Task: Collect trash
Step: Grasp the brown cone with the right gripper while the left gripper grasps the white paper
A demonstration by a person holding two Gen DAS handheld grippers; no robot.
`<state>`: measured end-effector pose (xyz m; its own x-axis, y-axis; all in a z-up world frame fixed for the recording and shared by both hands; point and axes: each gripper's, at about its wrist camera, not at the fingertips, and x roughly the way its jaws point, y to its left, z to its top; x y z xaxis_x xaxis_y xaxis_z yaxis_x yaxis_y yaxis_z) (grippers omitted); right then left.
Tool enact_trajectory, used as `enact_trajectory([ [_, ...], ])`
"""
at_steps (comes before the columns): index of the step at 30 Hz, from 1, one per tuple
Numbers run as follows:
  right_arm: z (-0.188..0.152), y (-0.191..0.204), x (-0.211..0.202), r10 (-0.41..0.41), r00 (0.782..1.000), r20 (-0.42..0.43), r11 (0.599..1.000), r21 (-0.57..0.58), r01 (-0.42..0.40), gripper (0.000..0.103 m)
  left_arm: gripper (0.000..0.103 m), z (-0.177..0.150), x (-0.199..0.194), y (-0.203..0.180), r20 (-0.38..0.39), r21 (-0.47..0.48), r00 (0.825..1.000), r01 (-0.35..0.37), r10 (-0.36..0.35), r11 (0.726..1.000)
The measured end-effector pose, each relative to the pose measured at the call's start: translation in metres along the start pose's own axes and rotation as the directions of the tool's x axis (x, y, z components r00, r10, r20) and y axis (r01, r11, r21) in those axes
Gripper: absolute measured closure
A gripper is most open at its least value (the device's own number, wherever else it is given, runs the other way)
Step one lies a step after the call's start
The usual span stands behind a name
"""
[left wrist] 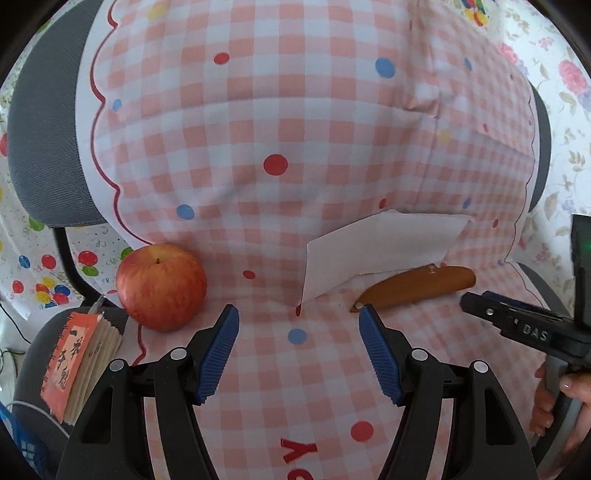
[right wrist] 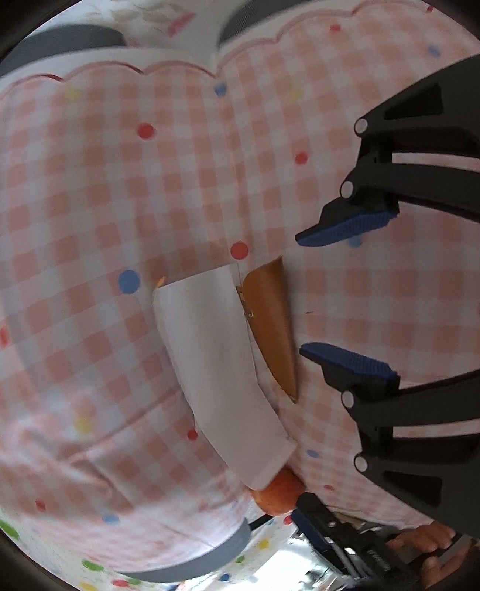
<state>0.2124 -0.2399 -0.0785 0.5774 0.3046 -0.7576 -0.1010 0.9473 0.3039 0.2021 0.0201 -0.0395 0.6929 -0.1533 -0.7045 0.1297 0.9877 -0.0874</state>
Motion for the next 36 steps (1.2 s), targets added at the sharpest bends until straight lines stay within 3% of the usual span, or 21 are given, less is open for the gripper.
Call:
enact_trajectory([
  [2,0.003,-0.007,0.013,0.052,0.998,-0.029,0.996,0.069,-0.050,0.046,0.035,0.000,0.003,0.001,-0.005,-0.004,1.000,0.002,-0.002,1.000],
  [5,0.008,-0.012,0.018,0.093,0.996,-0.002,0.987,0.134,-0.092,0.046,0.035,0.001,0.007,0.002,-0.012,-0.006,1.000,0.000,0.000,1.000],
  [7,0.014,-0.014,0.023,0.122,0.992,0.016,0.975,0.184,-0.123,0.056,0.035,0.001,0.011,0.003,-0.016,-0.008,1.000,0.000,-0.001,1.000],
  [14,0.026,-0.021,0.034,0.161,0.985,0.064,0.935,0.311,-0.173,0.069,0.035,0.005,0.013,0.001,-0.016,0.004,1.000,-0.011,0.011,1.000],
  [20,0.028,-0.001,-0.023,0.129,0.975,0.180,0.975,0.156,-0.158,0.080,0.035,0.007,0.009,0.005,-0.006,0.009,1.000,-0.012,0.012,1.000],
  [24,0.023,0.008,-0.071,0.059,0.965,0.256,0.997,0.026,-0.067,0.081,0.035,0.010,0.012,0.006,-0.005,0.008,1.000,0.001,0.000,1.000],
  [28,0.013,0.014,-0.102,-0.002,0.960,0.280,0.996,-0.088,0.028,0.081,0.037,0.017,0.025,0.003,-0.009,0.042,1.000,0.006,-0.006,0.999],
  [36,-0.005,-0.004,-0.143,-0.005,0.953,0.302,0.997,-0.071,0.028,0.082,0.059,0.036,0.057,-0.002,-0.038,0.093,0.999,0.039,-0.036,0.995],
])
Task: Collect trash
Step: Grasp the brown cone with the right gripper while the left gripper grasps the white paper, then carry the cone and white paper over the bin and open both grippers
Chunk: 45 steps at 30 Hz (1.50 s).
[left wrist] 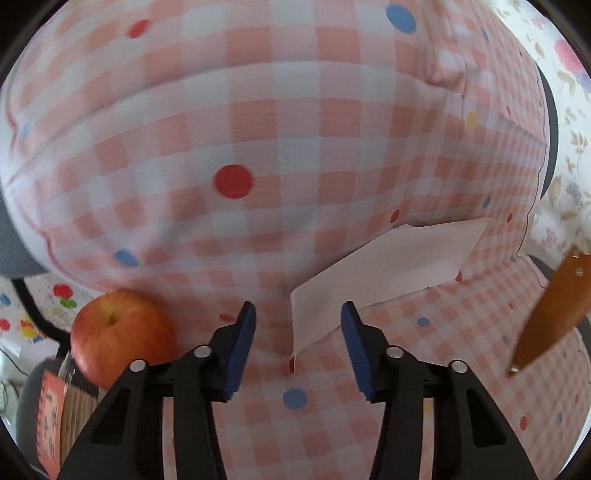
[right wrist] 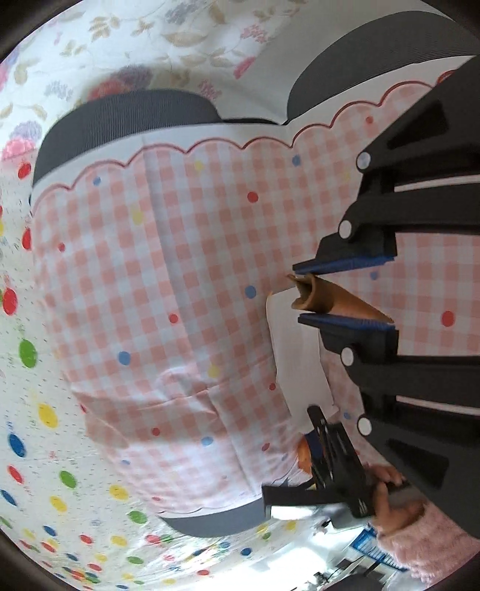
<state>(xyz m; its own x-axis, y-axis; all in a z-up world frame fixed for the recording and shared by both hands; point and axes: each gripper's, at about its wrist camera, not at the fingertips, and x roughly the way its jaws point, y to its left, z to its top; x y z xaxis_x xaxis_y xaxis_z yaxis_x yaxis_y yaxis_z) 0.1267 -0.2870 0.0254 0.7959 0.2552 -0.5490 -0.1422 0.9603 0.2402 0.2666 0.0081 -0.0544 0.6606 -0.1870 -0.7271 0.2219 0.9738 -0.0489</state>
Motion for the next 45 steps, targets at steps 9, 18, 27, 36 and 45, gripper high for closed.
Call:
enact_trajectory([
  [9,-0.016,-0.009,-0.016,-0.024,1.000,-0.010,0.999,0.030,0.024,0.082,0.098,-0.009,-0.020,-0.029,0.004,0.056,0.995,0.095,-0.096,0.994],
  [18,-0.026,-0.010,-0.053,-0.027,0.999,0.037,0.999,0.026,0.026,0.082,0.100,-0.044,-0.130,-0.063,0.133,0.041,0.976,0.167,-0.171,0.985],
  [27,-0.051,-0.005,-0.100,-0.049,0.995,0.087,0.999,0.007,0.049,0.082,0.100,-0.086,-0.177,-0.102,0.137,0.081,0.977,0.156,-0.166,0.984],
  [36,-0.085,-0.016,-0.141,-0.109,0.988,0.106,0.994,0.020,0.107,0.082,0.100,-0.124,-0.198,-0.136,0.133,0.110,0.967,0.204,-0.218,0.973],
  [45,-0.124,-0.031,-0.185,-0.189,0.975,0.118,0.982,0.028,0.187,0.082,0.100,-0.162,-0.215,-0.177,0.098,0.162,0.936,0.319,-0.337,0.934],
])
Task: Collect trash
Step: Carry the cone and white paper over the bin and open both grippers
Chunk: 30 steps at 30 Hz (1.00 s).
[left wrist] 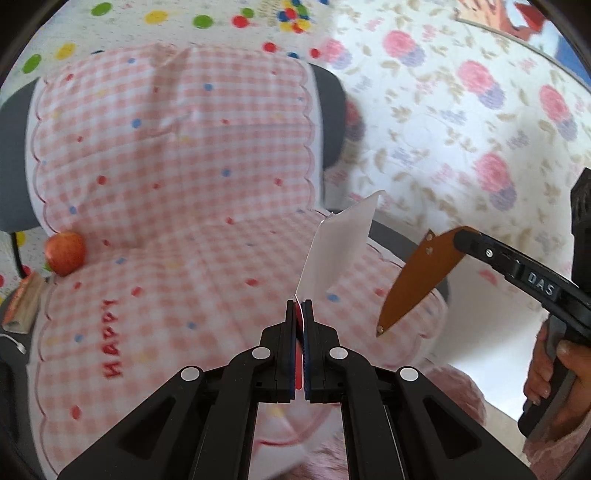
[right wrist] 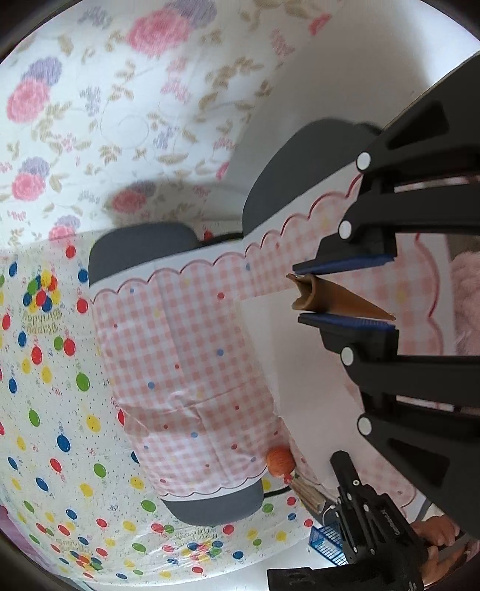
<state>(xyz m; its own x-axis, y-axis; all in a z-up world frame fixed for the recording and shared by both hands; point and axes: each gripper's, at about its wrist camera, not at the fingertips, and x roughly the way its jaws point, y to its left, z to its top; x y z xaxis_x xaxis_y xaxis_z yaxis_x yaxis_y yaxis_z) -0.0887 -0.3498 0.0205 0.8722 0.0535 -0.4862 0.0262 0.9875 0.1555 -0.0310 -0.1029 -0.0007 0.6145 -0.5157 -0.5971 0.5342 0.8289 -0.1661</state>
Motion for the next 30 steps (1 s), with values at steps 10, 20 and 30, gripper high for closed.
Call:
enact_trajectory([
  [10,-0.031,-0.031,-0.072,-0.184,0.982,0.038,0.983,-0.002,0.184,0.082,0.100,-0.025,-0.002,-0.068,-0.067,0.111,0.982,0.186,-0.179,0.976],
  [20,-0.078,-0.082,-0.132,-0.373,0.928,-0.021,0.926,0.059,0.373,0.082,0.100,-0.060,0.022,-0.134,-0.206,0.224,0.939,0.319,-0.275,0.921],
  [30,-0.113,-0.107,-0.119,-0.361,0.925,-0.122,0.921,0.110,0.374,0.080,0.099,-0.078,0.051,-0.160,-0.335,0.227,0.907,0.342,-0.257,0.912],
])
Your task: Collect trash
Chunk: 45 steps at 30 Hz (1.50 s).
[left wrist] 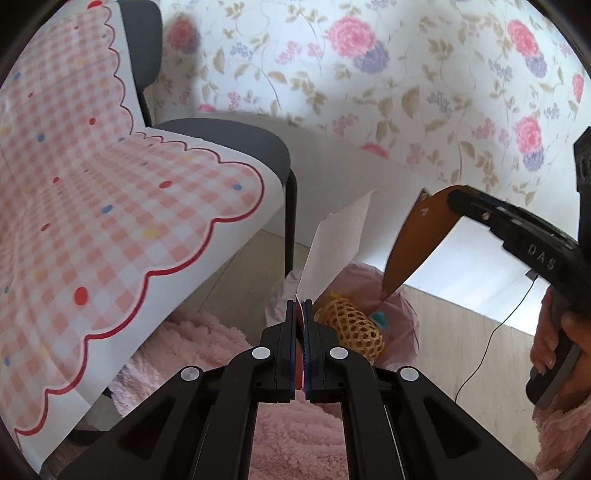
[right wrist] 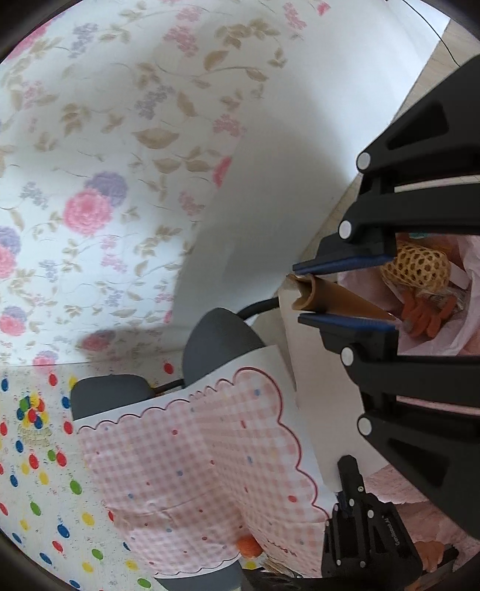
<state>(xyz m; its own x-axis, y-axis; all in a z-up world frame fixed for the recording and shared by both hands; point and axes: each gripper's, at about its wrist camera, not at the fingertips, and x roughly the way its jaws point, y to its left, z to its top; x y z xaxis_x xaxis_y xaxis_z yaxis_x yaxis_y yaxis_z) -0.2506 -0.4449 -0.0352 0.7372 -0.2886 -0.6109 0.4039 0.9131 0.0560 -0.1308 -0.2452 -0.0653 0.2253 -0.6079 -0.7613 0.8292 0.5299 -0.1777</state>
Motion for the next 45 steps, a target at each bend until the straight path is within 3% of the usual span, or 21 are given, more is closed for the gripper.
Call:
enact_trajectory([
  [4,-0.004,-0.002,0.011,0.036,0.999,-0.032,0.999,0.008,-0.036,0.057,0.096,0.007,0.008,-0.005,-0.012,0.016,1.000,0.002,-0.002,1.000],
  [6,-0.004,-0.004,0.010,0.035,0.999,-0.022,0.999,0.010,-0.035,0.056,0.093,0.009,0.014,-0.009,-0.028,0.029,1.000,0.010,-0.009,1.000],
  [7,-0.003,-0.005,0.009,0.033,0.999,-0.018,0.999,0.012,-0.033,0.055,0.088,0.010,0.019,-0.012,-0.042,0.037,0.999,0.014,-0.013,0.999],
  [9,-0.002,-0.009,0.008,0.030,0.999,-0.013,0.999,0.018,-0.030,0.054,0.060,0.010,0.026,-0.015,-0.053,0.046,0.999,0.010,-0.008,0.999],
  [11,-0.002,-0.011,0.008,0.030,0.999,-0.015,0.999,0.026,-0.030,0.054,0.053,0.010,0.028,-0.017,-0.052,0.049,0.999,0.017,-0.014,0.999],
  [18,-0.003,-0.014,0.011,0.037,0.999,-0.023,0.999,0.031,-0.036,0.054,0.052,0.014,0.012,0.009,-0.001,-0.022,1.000,-0.015,0.015,1.000],
  [24,0.004,0.002,0.009,0.072,0.997,-0.017,0.997,0.008,-0.072,0.050,0.047,0.014,-0.014,0.031,0.060,-0.063,0.993,-0.096,0.100,0.993],
  [27,0.009,0.013,0.006,0.085,0.996,-0.014,0.996,-0.018,-0.085,0.045,0.044,0.015,-0.032,0.039,0.095,-0.082,0.985,-0.135,0.142,0.987],
  [31,0.017,0.021,0.000,0.167,0.985,-0.043,0.986,0.009,-0.167,0.021,0.030,0.017,-0.055,0.045,0.130,-0.101,0.974,-0.171,0.183,0.980],
  [32,0.018,0.023,-0.002,0.178,0.983,-0.043,0.984,0.012,-0.178,0.015,0.022,0.017,-0.062,0.047,0.142,-0.108,0.970,-0.182,0.197,0.977],
  [35,0.027,0.033,-0.009,0.200,0.979,-0.026,0.980,-0.001,-0.200,0.006,0.015,0.016,-0.080,0.053,0.159,-0.135,0.957,-0.222,0.242,0.966],
  [39,0.039,0.052,-0.012,0.260,0.965,-0.030,0.965,-0.015,-0.260,0.006,0.013,0.010,-0.096,0.062,0.122,-0.173,0.930,-0.325,0.347,0.930],
  [43,0.045,0.075,-0.011,0.286,0.958,-0.040,0.955,-0.076,-0.288,0.006,0.012,0.000,-0.110,0.074,0.080,-0.237,0.914,-0.370,0.397,0.898],
  [45,0.047,0.088,-0.009,0.304,0.951,-0.052,0.945,-0.108,-0.308,0.006,0.012,-0.006,-0.119,0.080,0.058,-0.270,0.895,-0.412,0.441,0.870],
])
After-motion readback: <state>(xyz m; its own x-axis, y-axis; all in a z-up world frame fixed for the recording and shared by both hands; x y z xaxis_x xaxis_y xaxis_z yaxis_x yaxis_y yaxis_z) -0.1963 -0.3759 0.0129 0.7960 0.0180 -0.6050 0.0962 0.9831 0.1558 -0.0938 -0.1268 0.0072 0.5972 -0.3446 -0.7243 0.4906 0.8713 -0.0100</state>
